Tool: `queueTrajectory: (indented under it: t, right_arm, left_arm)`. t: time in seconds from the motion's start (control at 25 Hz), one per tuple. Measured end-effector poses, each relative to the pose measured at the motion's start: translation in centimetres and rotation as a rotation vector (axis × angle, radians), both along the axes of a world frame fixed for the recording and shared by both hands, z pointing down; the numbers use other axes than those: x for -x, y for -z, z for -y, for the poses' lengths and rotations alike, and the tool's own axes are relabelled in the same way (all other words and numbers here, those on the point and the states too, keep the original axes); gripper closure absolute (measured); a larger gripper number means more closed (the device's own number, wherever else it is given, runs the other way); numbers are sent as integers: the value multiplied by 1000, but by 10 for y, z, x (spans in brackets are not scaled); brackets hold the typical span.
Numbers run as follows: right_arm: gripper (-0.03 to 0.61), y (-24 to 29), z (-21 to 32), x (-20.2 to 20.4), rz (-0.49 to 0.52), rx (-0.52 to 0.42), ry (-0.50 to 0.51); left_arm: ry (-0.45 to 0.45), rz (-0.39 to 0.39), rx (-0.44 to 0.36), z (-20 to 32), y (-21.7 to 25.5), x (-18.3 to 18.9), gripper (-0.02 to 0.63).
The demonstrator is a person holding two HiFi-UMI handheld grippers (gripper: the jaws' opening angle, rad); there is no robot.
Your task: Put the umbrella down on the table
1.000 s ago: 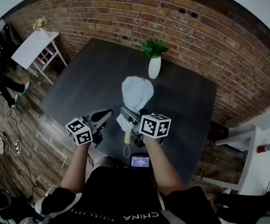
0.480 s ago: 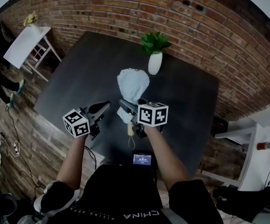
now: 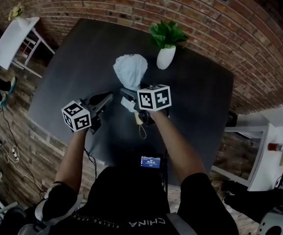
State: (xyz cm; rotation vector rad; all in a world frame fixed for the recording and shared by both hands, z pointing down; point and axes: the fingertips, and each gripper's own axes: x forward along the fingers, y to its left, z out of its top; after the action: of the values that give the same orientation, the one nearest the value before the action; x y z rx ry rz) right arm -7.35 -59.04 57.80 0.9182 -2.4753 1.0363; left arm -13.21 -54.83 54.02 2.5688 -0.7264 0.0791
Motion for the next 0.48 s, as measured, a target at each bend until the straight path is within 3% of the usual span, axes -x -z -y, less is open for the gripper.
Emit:
queueTrajectory:
  t: [0.48]
  right_arm:
    - [278, -64, 54, 16, -236, 41, 169]
  left_arm:
    - [2, -15, 100, 58, -54, 5, 612]
